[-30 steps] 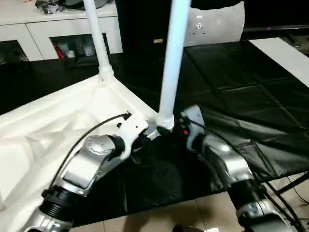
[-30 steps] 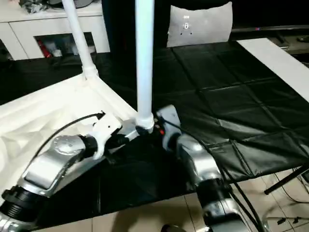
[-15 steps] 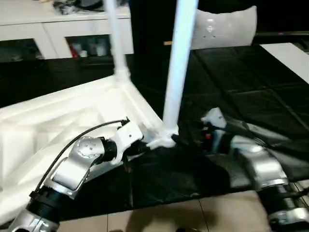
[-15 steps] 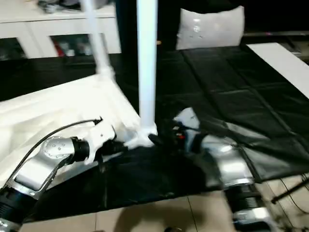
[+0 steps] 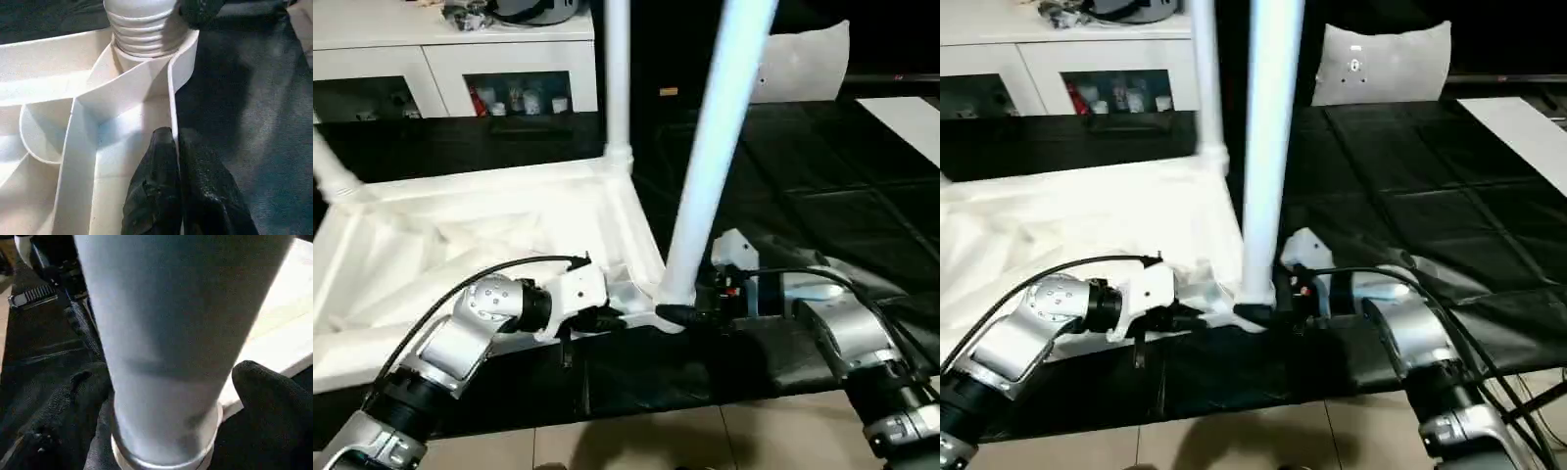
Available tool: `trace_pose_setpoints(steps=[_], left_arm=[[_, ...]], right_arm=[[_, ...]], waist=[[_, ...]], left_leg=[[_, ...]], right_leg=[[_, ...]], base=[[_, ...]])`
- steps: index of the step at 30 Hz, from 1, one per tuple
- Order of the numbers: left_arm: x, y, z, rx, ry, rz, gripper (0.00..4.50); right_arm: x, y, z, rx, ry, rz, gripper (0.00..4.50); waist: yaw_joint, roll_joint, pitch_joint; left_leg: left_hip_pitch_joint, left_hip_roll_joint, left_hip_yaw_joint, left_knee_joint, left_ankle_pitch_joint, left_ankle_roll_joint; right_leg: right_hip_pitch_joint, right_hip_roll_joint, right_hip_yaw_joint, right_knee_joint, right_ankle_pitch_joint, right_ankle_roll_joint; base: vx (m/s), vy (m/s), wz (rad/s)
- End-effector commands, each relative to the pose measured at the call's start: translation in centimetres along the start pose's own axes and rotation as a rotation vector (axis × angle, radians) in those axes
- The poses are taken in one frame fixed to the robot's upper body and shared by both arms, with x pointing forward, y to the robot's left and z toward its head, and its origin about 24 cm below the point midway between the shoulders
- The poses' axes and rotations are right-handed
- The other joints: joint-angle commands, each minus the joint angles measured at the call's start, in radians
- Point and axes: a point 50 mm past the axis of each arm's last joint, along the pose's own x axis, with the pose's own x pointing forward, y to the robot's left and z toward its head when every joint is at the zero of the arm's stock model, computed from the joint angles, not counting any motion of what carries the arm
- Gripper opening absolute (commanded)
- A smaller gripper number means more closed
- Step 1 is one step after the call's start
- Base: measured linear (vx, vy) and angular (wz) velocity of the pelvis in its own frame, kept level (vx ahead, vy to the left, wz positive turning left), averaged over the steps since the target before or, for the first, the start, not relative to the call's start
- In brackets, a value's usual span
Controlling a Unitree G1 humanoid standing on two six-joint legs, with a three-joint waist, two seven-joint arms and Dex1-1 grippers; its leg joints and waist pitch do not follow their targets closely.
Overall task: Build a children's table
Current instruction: Rotate leg to tighten
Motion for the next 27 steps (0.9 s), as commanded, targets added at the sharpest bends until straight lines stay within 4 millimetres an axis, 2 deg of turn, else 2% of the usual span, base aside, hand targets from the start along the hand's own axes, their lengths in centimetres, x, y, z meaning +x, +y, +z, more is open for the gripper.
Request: trace_pose_setpoints(steps=[1,2,8,16,24,27], left_arm=[[0.4,-0.1,0.4,0.046,0.011,-0.041,0.00],[0.3,0.0,0.3,0.047,0.012,-0.042,0.00],[0.0,0.1,0.1,0.047,0.017,-0.040,0.00],[-0.1,0.2,-0.1,0.044,0.020,-0.040,0.00],[-0.3,0.2,-0.3,0.040,0.023,-0.047,0.00],[-0.4,0.0,-0.3,0.034,0.027,-0.059,0.00]], right_arm=[[0.1,0.0,0.1,-0.003,0.009,0.024,4.13],[0.2,0.0,0.0,-0.001,0.012,0.033,4.07],[0.3,0.2,-0.1,0.017,0.005,0.051,3.49],[0.4,0.4,-0.3,0.034,0.005,0.071,2.86],[0.5,0.7,-1.0,0.064,0.024,0.089,2.73],[0.7,0.9,-1.7,0.105,0.039,0.076,2.72]], waist=[[-0.007,-0.009,-0.076],[-0.008,-0.013,-0.076],[-0.006,-0.013,-0.077],[-0.006,-0.012,-0.077],[-0.006,-0.011,-0.075],[-0.006,-0.004,-0.072]], left_leg=[[-0.004,0.022,0.009,-0.067,-0.114,0.073],[-0.006,0.021,0.010,-0.067,-0.114,0.074],[-0.006,0.020,0.009,-0.066,-0.106,0.074],[-0.007,0.022,0.009,-0.066,-0.095,0.078],[-0.007,0.021,0.009,-0.066,-0.110,0.074],[-0.008,0.020,0.007,-0.067,-0.111,0.075]], right_leg=[[0.069,-0.058,0.067,-0.069,-0.330,-0.140],[0.069,-0.058,0.067,-0.070,-0.336,-0.135],[0.067,-0.058,0.066,-0.072,-0.355,-0.120],[0.068,-0.056,0.066,-0.066,-0.321,-0.135],[0.068,-0.057,0.065,-0.070,-0.344,-0.127],[0.068,-0.056,0.065,-0.069,-0.331,-0.133]], base=[[0.000,0.000,0.00],[0.000,0.000,0.00],[0.000,0.000,0.00],[0.000,0.000,0.00],[0.000,0.000,0.00],[0.000,0.000,0.00]])
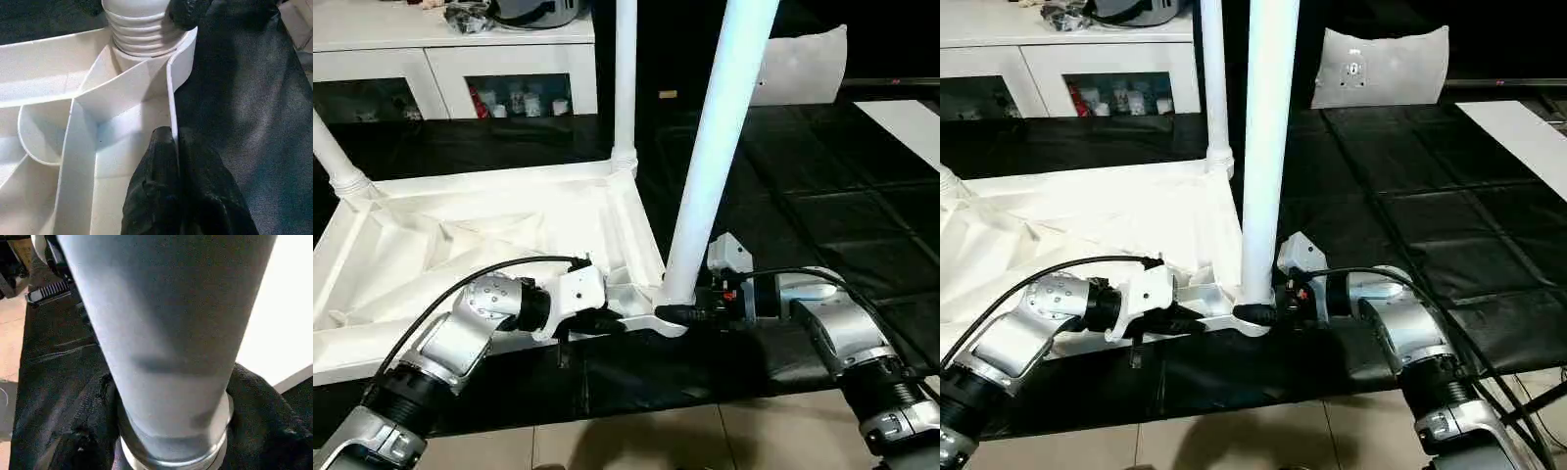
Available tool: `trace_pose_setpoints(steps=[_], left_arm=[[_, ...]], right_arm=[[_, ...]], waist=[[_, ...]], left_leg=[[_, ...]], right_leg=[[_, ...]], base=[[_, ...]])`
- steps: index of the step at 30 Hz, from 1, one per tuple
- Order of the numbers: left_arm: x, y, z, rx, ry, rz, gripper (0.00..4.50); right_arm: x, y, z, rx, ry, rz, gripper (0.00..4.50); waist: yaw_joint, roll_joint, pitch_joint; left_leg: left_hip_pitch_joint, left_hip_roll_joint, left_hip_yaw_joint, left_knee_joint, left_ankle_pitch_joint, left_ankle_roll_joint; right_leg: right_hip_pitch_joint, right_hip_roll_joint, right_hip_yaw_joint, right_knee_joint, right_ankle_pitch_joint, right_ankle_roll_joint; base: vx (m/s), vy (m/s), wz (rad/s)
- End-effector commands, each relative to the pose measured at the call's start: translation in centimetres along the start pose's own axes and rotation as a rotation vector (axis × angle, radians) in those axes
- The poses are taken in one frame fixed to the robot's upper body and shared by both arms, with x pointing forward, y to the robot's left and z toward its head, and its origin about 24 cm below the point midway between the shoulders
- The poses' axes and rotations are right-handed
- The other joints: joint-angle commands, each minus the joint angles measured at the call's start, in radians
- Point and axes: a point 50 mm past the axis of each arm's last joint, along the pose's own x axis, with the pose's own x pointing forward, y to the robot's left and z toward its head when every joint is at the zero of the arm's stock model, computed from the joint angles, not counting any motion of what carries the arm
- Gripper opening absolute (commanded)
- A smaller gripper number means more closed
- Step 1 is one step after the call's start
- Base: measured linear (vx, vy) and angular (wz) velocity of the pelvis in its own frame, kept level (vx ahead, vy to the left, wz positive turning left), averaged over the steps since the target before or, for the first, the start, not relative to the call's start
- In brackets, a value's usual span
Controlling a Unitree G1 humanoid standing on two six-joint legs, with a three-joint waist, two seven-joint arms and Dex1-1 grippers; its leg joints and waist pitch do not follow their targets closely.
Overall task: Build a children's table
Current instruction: Rotate leg to tighten
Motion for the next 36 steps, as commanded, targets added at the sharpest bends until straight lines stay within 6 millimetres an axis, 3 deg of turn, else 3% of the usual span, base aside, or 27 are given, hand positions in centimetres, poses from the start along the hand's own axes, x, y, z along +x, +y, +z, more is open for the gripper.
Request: trace_pose_setpoints(steps=[1,3,5,8,9,10,11,12,15,19,20,21,23,24,26,27,28,30,31,32,33,34,36], left_arm=[[-0.2,-0.2,0.0,0.022,0.021,-0.035,0.00],[-0.3,-0.2,0.0,0.018,0.019,-0.040,0.00],[-0.4,-0.4,-0.1,0.013,0.021,-0.054,0.00],[-0.5,-0.5,-0.1,0.010,0.022,-0.060,0.00],[-0.5,-0.5,-0.1,0.008,0.023,-0.064,0.00],[-0.6,-0.5,-0.1,0.007,0.023,-0.066,0.00],[-0.6,-0.6,-0.1,0.002,0.020,-0.067,0.00],[-0.6,-0.6,-0.1,-0.001,0.017,-0.067,0.00],[-0.6,-0.5,0.1,-0.028,0.000,-0.045,0.00],[0.5,0.2,1.6,-0.121,-0.084,0.112,0.00],[0.9,0.3,2.0,-0.165,-0.113,0.156,0.00],[1.2,0.4,2.3,-0.200,-0.134,0.187,0.00],[1.4,0.4,2.7,-0.216,-0.149,0.203,0.00],[1.9,0.4,3.1,-0.242,-0.165,0.225,0.00],[3.1,0.5,4.1,-0.275,-0.184,0.261,0.00],[3.6,0.9,4.7,-0.300,-0.201,0.297,0.00],[3.9,1.1,5.1,-0.317,-0.210,0.321,0.00],[4.5,1.9,5.8,-0.345,-0.209,0.398,0.00],[4.6,2.2,6.0,-0.349,-0.204,0.427,0.00],[4.6,2.4,6.1,-0.352,-0.199,0.447,0.00],[4.6,2.5,6.2,-0.354,-0.197,0.455,0.00],[4.5,2.6,6.2,-0.350,-0.192,0.465,0.00],[4.4,2.7,6.2,-0.340,-0.179,0.474,0.00]], right_arm=[[0.5,0.6,-1.4,0.059,0.039,0.029,2.72],[0.6,0.6,-1.6,0.081,0.041,0.021,2.72],[0.8,0.6,-2.1,0.125,0.055,0.012,2.72],[0.9,0.7,-2.3,0.143,0.062,0.014,2.72],[1.0,0.8,-2.6,0.161,0.068,0.012,2.72],[1.1,1.0,-2.8,0.168,0.075,0.010,2.72],[1.2,1.1,-3.0,0.178,0.081,0.000,2.72],[1.3,1.2,-3.1,0.182,0.084,-0.007,2.72],[1.5,1.3,-3.3,0.200,0.085,-0.039,2.72],[2.0,1.0,-3.6,0.248,0.072,-0.234,2.72],[2.3,0.9,-3.6,0.277,0.052,-0.297,2.72],[2.5,0.9,-3.7,0.302,0.039,-0.344,2.72],[2.7,0.9,-3.9,0.338,0.035,-0.387,2.72],[3.2,0.9,-4.1,0.363,0.029,-0.430,2.72],[4.5,0.6,-4.5,0.429,0.031,-0.555,2.72],[5.1,0.3,-4.4,0.466,0.025,-0.618,2.72],[5.6,0.1,-4.3,0.491,0.022,-0.657,2.71],[6.6,-0.2,-3.7,0.509,0.014,-0.714,2.70],[6.9,-0.3,-3.4,0.499,0.012,-0.721,2.70],[7.3,-0.4,-3.1,0.490,0.013,-0.725,2.70],[7.4,-0.4,-3.0,0.483,0.013,-0.725,2.70],[7.6,-0.3,-2.9,0.496,0.010,-0.722,2.70],[8.0,-0.2,-2.9,0.535,0.002,-0.722,2.70]], waist=[[-0.005,0.002,-0.069],[-0.007,-0.003,-0.069],[-0.008,0.004,-0.064],[-0.010,0.003,-0.062],[-0.012,0.008,-0.057],[-0.013,0.006,-0.055],[-0.013,0.015,-0.051],[-0.017,0.009,-0.050],[-0.027,0.011,-0.048],[-0.037,0.007,-0.045],[-0.043,0.006,-0.045],[-0.044,0.008,-0.044],[-0.056,0.007,-0.044],[-0.064,0.012,-0.043],[-0.077,0.011,-0.043],[-0.094,0.007,-0.042],[-0.099,0.010,-0.042],[-0.115,0.003,-0.042],[-0.121,0.006,-0.041],[-0.121,0.009,-0.043],[-0.122,0.012,-0.049],[-0.124,0.012,-0.052],[-0.121,0.009,-0.051]], left_leg=[[-0.009,0.020,0.007,-0.068,-0.116,0.075],[-0.009,0.019,0.007,-0.068,-0.126,0.074],[-0.008,0.019,0.006,-0.071,-0.142,0.070],[-0.005,0.020,0.005,-0.072,-0.164,0.064],[-0.004,0.019,0.005,-0.074,-0.184,0.060],[-0.002,0.019,0.004,-0.076,-0.205,0.056],[0.000,0.019,0.002,-0.078,-0.223,0.053],[0.004,0.017,0.003,-0.078,-0.252,0.048],[0.010,0.014,-0.001,-0.081,-0.282,0.039],[0.011,0.016,-0.005,-0.083,-0.290,0.035],[0.011,0.018,-0.002,-0.083,-0.292,0.028],[0.019,0.013,-0.004,-0.079,-0.310,0.023],[0.006,0.013,-0.011,-0.085,-0.319,0.024],[0.010,0.011,-0.012,-0.084,-0.340,0.025],[0.011,0.009,-0.012,-0.081,-0.352,0.025],[0.007,0.006,-0.016,-0.080,-0.366,0.024],[0.011,0.006,-0.017,-0.080,-0.375,0.025],[0.013,0.002,-0.017,-0.075,-0.385,0.030],[0.018,-0.001,-0.017,-0.070,-0.399,0.030],[0.022,-0.002,-0.017,-0.068,-0.401,0.031],[0.016,0.006,-0.021,-0.074,-0.386,0.037],[0.001,0.012,-0.024,-0.082,-0.372,0.045],[0.006,0.009,-0.021,-0.082,-0.365,0.047]], right_leg=[[0.067,-0.056,0.065,-0.073,-0.327,-0.137],[0.069,-0.056,0.064,-0.075,-0.333,-0.136],[0.067,-0.054,0.063,-0.078,-0.345,-0.136],[0.066,-0.055,0.062,-0.080,-0.370,-0.129],[0.064,-0.053,0.062,-0.086,-0.389,-0.124],[0.065,-0.054,0.060,-0.088,-0.413,-0.117],[0.063,-0.054,0.060,-0.090,-0.431,-0.114],[0.064,-0.054,0.057,-0.097,-0.468,-0.099],[0.065,-0.056,0.053,-0.108,-0.527,-0.072],[0.064,-0.056,0.048,-0.111,-0.540,-0.067],[0.062,-0.054,0.049,-0.110,-0.540,-0.067],[0.058,-0.053,0.041,-0.120,-0.569,-0.055],[0.068,-0.053,0.036,-0.120,-0.569,-0.041],[0.064,-0.053,0.034,-0.126,-0.577,-0.032],[0.063,-0.054,0.029,-0.133,-0.587,-0.027],[0.067,-0.055,0.019,-0.138,-0.607,-0.012],[0.065,-0.055,0.017,-0.141,-0.611,-0.011],[0.062,-0.055,0.009,-0.151,-0.628,0.001],[0.057,-0.054,0.000,-0.160,-0.656,0.017],[0.058,-0.055,-0.002,-0.163,-0.656,0.023],[0.069,-0.062,0.002,-0.154,-0.600,0.010],[0.080,-0.062,0.005,-0.146,-0.544,0.000],[0.071,-0.064,0.010,-0.146,-0.537,-0.012]], base=[[0.000,0.000,0.00],[0.000,0.000,0.00],[0.000,0.000,0.00],[0.000,0.000,0.00],[0.000,0.000,0.00],[0.000,0.000,0.00],[0.000,0.000,0.00],[0.000,0.000,0.00],[0.000,0.000,0.00],[0.000,0.000,0.00],[0.000,0.000,0.00],[0.000,0.000,0.00],[0.000,0.000,0.00],[0.000,0.000,0.00],[0.000,0.000,0.00],[0.000,0.000,0.00],[0.000,0.000,0.00],[0.000,0.000,0.00],[0.000,0.000,0.00],[0.000,0.000,0.00],[0.000,0.000,0.00],[0.000,0.000,0.00],[0.000,0.000,0.00]])
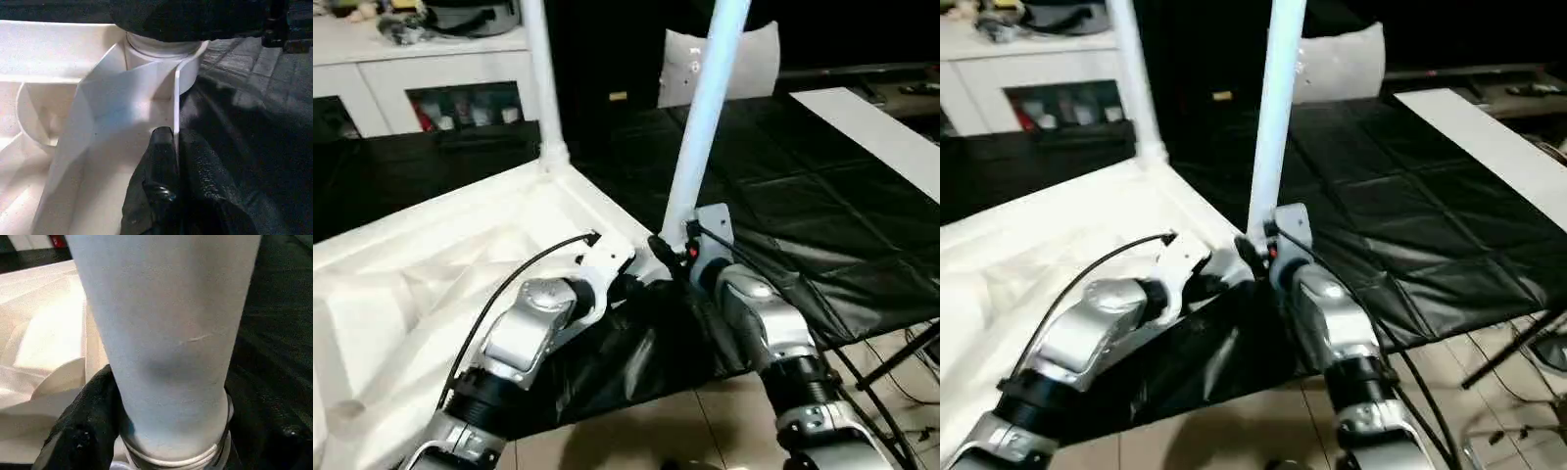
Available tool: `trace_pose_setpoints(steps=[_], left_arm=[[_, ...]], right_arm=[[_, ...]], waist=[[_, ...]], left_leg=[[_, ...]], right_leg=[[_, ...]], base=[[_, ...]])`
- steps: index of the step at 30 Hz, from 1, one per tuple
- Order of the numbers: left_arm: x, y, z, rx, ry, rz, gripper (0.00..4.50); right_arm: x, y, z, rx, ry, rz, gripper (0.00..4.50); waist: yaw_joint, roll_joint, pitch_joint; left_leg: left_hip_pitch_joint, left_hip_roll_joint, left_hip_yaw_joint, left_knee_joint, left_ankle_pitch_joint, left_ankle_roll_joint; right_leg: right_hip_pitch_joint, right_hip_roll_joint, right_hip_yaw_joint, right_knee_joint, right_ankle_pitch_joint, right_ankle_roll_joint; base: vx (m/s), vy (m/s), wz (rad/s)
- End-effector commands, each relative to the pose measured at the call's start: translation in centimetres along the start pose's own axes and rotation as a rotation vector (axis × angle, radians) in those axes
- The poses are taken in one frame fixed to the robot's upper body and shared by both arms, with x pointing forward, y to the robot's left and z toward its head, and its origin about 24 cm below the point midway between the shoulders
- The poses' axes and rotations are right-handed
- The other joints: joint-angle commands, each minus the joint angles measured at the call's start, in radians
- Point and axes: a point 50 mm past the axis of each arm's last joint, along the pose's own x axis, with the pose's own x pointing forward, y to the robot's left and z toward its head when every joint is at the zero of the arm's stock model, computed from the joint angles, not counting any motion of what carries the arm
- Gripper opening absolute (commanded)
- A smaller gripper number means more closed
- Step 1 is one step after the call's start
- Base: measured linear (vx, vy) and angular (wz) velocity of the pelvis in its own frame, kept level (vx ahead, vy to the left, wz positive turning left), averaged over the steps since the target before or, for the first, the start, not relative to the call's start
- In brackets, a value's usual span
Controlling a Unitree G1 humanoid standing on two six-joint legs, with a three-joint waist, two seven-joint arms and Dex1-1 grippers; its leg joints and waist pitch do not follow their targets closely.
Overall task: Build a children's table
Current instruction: Rotate leg to tighten
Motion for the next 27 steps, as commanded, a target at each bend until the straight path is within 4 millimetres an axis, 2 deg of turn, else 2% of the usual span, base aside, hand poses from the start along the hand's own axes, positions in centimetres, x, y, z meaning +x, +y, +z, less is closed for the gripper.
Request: trace_pose_setpoints(steps=[1,2,4,6,7,9,10,11,12,13,14,15,17,18,19,20,22,24,27], left_arm=[[-0.2,-0.4,4.1,0.076,-0.163,-0.013,0.00],[-0.3,-0.4,4.1,0.085,-0.159,-0.015,0.00],[-0.4,-0.4,4.0,0.087,-0.151,-0.022,0.00],[-0.5,-0.4,3.9,0.094,-0.145,-0.018,0.00],[-0.5,-0.4,3.8,0.095,-0.141,-0.021,0.00],[-0.7,-0.3,3.5,0.103,-0.137,-0.029,0.00],[-0.7,-0.3,3.5,0.106,-0.137,-0.031,0.00],[-0.7,-0.3,3.4,0.113,-0.138,-0.036,0.00],[-0.9,-0.2,3.3,0.140,-0.140,-0.049,0.00],[-1.0,-0.1,3.1,0.159,-0.137,-0.062,0.00],[-1.1,0.0,3.0,0.172,-0.135,-0.071,0.00],[-1.2,0.2,2.7,0.180,-0.130,-0.081,0.00],[-1.3,0.3,2.4,0.189,-0.126,-0.100,0.00],[-1.8,0.5,1.7,0.222,-0.109,-0.159,0.00],[-1.8,0.5,1.7,0.222,-0.109,-0.159,0.00],[-2.0,0.6,1.3,0.234,-0.093,-0.190,0.00],[-2.4,0.7,0.6,0.267,-0.069,-0.240,0.00],[-2.9,0.9,-0.3,0.324,-0.025,-0.314,0.00],[-3.2,0.9,-0.9,0.366,0.015,-0.380,0.00]], right_arm=[[0.1,1.4,-4.3,0.099,0.195,0.033,2.70],[0.2,1.5,-4.4,0.095,0.196,0.027,2.70],[0.4,1.4,-4.2,0.086,0.171,0.022,2.70],[0.6,1.2,-4.0,0.076,0.154,0.015,3.26],[0.6,1.0,-3.9,0.078,0.148,0.008,3.26],[0.4,0.6,-3.6,0.088,0.123,0.007,3.50],[0.4,0.5,-3.5,0.083,0.121,0.008,3.50],[0.3,0.4,-3.4,0.072,0.118,0.011,3.63],[0.0,0.3,-3.3,0.035,0.116,0.041,3.84],[-0.2,0.3,-3.1,0.008,0.105,0.063,3.84],[-0.4,0.2,-3.0,-0.008,0.097,0.078,3.88],[-0.8,0.2,-2.8,-0.019,0.075,0.109,4.06],[-1.3,0.0,-2.6,-0.031,0.050,0.137,4.18],[-2.7,-0.4,-1.8,-0.074,-0.013,0.230,4.31],[-2.7,-0.4,-1.8,-0.074,-0.013,0.230,4.31],[-3.5,-0.5,-1.4,-0.112,-0.039,0.296,4.36],[-5.0,-0.8,-0.9,-0.182,-0.055,0.403,4.48],[-6.4,-1.4,-0.5,-0.255,-0.048,0.493,4.48],[-7.1,-2.1,-0.3,-0.293,-0.029,0.545,4.48]], waist=[[0.005,0.006,-0.054],[0.006,0.006,-0.054],[0.009,0.004,-0.060],[0.010,0.005,-0.061],[0.012,0.009,-0.061],[0.013,0.008,-0.063],[0.018,0.007,-0.067],[0.020,0.005,-0.068],[0.028,-0.001,-0.071],[0.032,0.000,-0.072],[0.033,0.000,-0.074],[0.041,-0.002,-0.078],[0.047,-0.003,-0.075],[0.055,-0.005,-0.073],[0.059,-0.006,-0.073],[0.062,-0.004,-0.076],[0.079,0.000,-0.075],[0.085,-0.002,-0.074],[0.089,-0.006,-0.073]], left_leg=[[-0.006,0.009,-0.005,-0.076,-0.342,0.048],[-0.011,0.012,-0.004,-0.078,-0.321,0.050],[-0.011,0.014,-0.001,-0.078,-0.291,0.051],[-0.012,0.017,0.001,-0.078,-0.273,0.053],[-0.011,0.016,0.003,-0.077,-0.264,0.054],[-0.012,0.018,0.005,-0.078,-0.247,0.057],[-0.011,0.019,0.008,-0.075,-0.223,0.058],[-0.016,0.016,0.008,-0.075,-0.201,0.061],[-0.021,0.015,0.011,-0.071,-0.150,0.070],[-0.020,0.014,0.011,-0.071,-0.138,0.074],[-0.026,0.014,0.011,-0.069,-0.117,0.080],[-0.027,0.014,0.014,-0.066,-0.069,0.097],[-0.026,0.014,0.018,-0.064,-0.069,0.104],[-0.026,0.014,0.020,-0.065,-0.077,0.106],[-0.026,0.012,0.020,-0.065,-0.080,0.108],[-0.024,0.015,0.019,-0.064,-0.079,0.107],[-0.020,0.018,0.020,-0.065,-0.086,0.113],[-0.019,0.020,0.020,-0.068,-0.111,0.110],[-0.014,0.020,0.022,-0.069,-0.141,0.098]], right_leg=[[0.043,-0.066,0.042,-0.089,-0.522,-0.030],[0.045,-0.066,0.047,-0.083,-0.492,-0.047],[0.046,-0.067,0.054,-0.073,-0.450,-0.072],[0.046,-0.067,0.058,-0.066,-0.419,-0.093],[0.046,-0.067,0.060,-0.064,-0.405,-0.104],[0.048,-0.066,0.064,-0.059,-0.383,-0.118],[0.046,-0.068,0.067,-0.057,-0.363,-0.129],[0.050,-0.065,0.068,-0.053,-0.344,-0.131],[0.048,-0.062,0.076,-0.041,-0.296,-0.143],[0.049,-0.062,0.078,-0.038,-0.283,-0.146],[0.052,-0.061,0.079,-0.033,-0.264,-0.149],[0.053,-0.060,0.082,-0.025,-0.209,-0.161],[0.048,-0.059,0.085,-0.026,-0.210,-0.161],[0.048,-0.059,0.086,-0.026,-0.237,-0.155],[0.050,-0.058,0.085,-0.029,-0.248,-0.145],[0.049,-0.060,0.086,-0.026,-0.249,-0.143],[0.045,-0.056,0.087,-0.029,-0.256,-0.131],[0.044,-0.054,0.088,-0.029,-0.276,-0.131],[0.041,-0.057,0.089,-0.035,-0.330,-0.127]], base=[[0.000,0.000,0.00],[0.000,0.000,0.00],[0.000,0.000,0.00],[0.000,0.000,0.00],[0.000,0.000,0.00],[0.000,0.000,0.00],[0.000,0.000,0.00],[0.000,0.000,0.00],[0.000,0.000,0.00],[0.000,0.000,0.00],[0.000,0.000,0.00],[0.000,0.000,0.00],[0.000,0.000,0.00],[0.000,0.000,0.00],[0.000,0.000,0.00],[0.000,0.000,0.00],[0.000,0.000,0.00],[0.000,0.000,0.00],[0.000,0.000,0.00]])
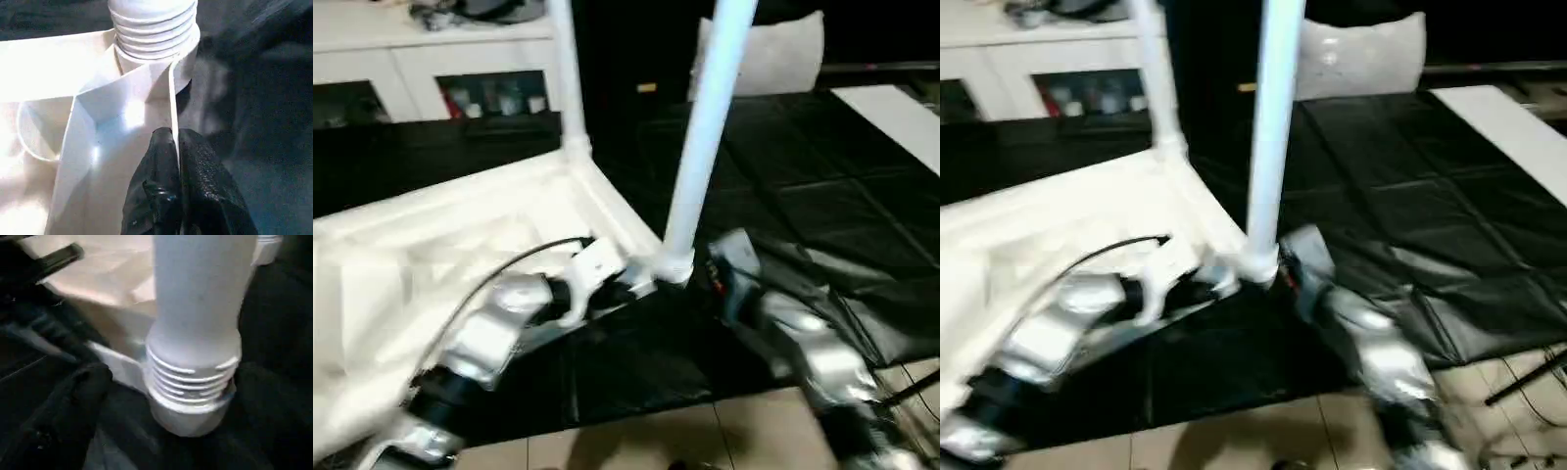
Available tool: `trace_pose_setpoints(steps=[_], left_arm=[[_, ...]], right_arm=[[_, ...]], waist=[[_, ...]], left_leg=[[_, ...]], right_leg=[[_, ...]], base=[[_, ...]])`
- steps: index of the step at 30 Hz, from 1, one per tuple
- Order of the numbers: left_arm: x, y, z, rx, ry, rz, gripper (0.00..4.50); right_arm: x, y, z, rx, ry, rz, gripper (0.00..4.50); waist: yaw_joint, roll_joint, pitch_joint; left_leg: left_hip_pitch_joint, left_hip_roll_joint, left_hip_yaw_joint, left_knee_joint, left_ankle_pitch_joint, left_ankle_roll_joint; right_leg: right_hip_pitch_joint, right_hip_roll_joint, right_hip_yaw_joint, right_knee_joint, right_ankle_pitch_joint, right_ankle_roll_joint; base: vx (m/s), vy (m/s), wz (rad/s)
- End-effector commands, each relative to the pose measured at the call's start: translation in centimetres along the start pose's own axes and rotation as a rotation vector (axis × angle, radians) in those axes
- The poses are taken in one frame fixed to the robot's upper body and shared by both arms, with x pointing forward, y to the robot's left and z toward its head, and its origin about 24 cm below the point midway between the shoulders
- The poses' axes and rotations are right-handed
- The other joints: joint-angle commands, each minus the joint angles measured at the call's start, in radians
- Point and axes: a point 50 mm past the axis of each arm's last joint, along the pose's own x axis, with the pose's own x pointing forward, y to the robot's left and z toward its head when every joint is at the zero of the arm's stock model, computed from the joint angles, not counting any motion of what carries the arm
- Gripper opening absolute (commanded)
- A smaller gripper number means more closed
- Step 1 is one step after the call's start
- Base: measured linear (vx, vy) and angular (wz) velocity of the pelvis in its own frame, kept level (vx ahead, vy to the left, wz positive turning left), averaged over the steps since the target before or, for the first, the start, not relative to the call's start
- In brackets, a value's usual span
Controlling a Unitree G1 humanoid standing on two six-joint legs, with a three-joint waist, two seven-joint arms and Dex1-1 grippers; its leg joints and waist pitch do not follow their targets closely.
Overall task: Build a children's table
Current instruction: Rotate leg to tighten
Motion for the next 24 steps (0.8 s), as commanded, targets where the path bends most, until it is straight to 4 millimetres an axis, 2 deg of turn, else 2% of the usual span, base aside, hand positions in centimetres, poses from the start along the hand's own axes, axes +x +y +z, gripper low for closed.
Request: trace_pose_setpoints(steps=[1,5,6,11,12,13,14,15,18,21,24], left_arm=[[0.8,-0.9,0.6,0.066,-0.006,-0.105,0.00],[0.4,-1.2,0.3,0.112,0.013,-0.195,0.00],[0.3,-1.2,0.3,0.121,0.017,-0.214,0.00],[0.1,-1.4,0.1,0.157,0.042,-0.284,0.00],[0.1,-1.4,0.1,0.162,0.045,-0.294,0.00],[0.2,-1.4,0.1,0.164,0.045,-0.298,0.00],[0.2,-1.4,0.1,0.165,0.043,-0.299,0.00],[0.3,-1.4,0.2,0.166,0.040,-0.301,0.00],[0.3,-1.4,0.3,0.173,0.034,-0.307,0.00],[0.2,-1.4,0.3,0.176,0.032,-0.314,0.00],[0.2,-1.4,0.3,0.178,0.033,-0.317,0.00]], right_arm=[[0.1,0.4,1.1,-0.043,-0.034,0.070,4.48],[-0.7,-0.4,1.6,-0.132,0.008,0.122,4.48],[-0.8,-0.4,1.6,-0.144,0.024,0.147,4.48],[-1.0,-0.4,1.7,-0.176,0.076,0.274,4.48],[-1.0,-0.4,1.6,-0.179,0.095,0.303,4.48],[-0.9,-0.5,1.4,-0.194,0.117,0.319,4.48],[-0.9,-0.6,1.4,-0.204,0.125,0.321,4.48],[-0.9,-0.5,1.3,-0.200,0.133,0.335,4.21],[-0.9,-0.4,1.2,-0.181,0.140,0.370,4.14],[-0.8,-0.4,1.3,-0.170,0.137,0.384,3.73],[-0.8,-0.5,1.3,-0.171,0.133,0.389,3.55]], waist=[[0.002,-0.004,-0.071],[0.012,-0.004,-0.073],[0.014,-0.005,-0.076],[0.025,-0.011,-0.080],[0.029,-0.010,-0.081],[0.029,-0.017,-0.081],[0.032,-0.013,-0.081],[0.032,-0.017,-0.082],[0.032,-0.021,-0.082],[0.033,-0.020,-0.084],[0.033,-0.020,-0.085]], left_leg=[[-0.003,0.023,0.009,-0.066,-0.140,0.090],[0.005,0.025,0.010,-0.066,-0.141,0.082],[0.000,0.025,0.008,-0.065,-0.125,0.080],[-0.002,0.026,0.010,-0.062,-0.096,0.091],[-0.001,0.026,0.010,-0.061,-0.090,0.092],[-0.003,0.027,0.011,-0.061,-0.092,0.093],[-0.003,0.027,0.010,-0.061,-0.089,0.090],[-0.003,0.027,0.010,-0.061,-0.087,0.087],[-0.005,0.027,0.010,-0.060,-0.089,0.089],[-0.005,0.026,0.010,-0.060,-0.088,0.087],[-0.004,0.027,0.010,-0.060,-0.094,0.082]], right_leg=[[0.069,-0.059,0.066,-0.071,-0.340,-0.128],[0.065,-0.060,0.068,-0.072,-0.343,-0.138],[0.071,-0.059,0.068,-0.065,-0.320,-0.142],[0.073,-0.060,0.070,-0.058,-0.277,-0.155],[0.072,-0.060,0.070,-0.055,-0.264,-0.162],[0.072,-0.061,0.070,-0.055,-0.265,-0.166],[0.073,-0.062,0.070,-0.053,-0.264,-0.169],[0.074,-0.062,0.070,-0.052,-0.262,-0.168],[0.076,-0.062,0.070,-0.053,-0.270,-0.161],[0.075,-0.061,0.069,-0.053,-0.276,-0.156],[0.075,-0.062,0.069,-0.053,-0.275,-0.159]], base=[[0.000,0.000,0.00],[0.000,0.000,0.00],[0.000,0.000,0.00],[0.000,0.000,0.00],[0.000,0.000,0.00],[0.000,0.000,0.00],[0.000,0.000,0.00],[0.000,0.000,0.00],[0.000,0.000,0.00],[0.000,0.000,0.00],[0.000,0.000,0.00]])
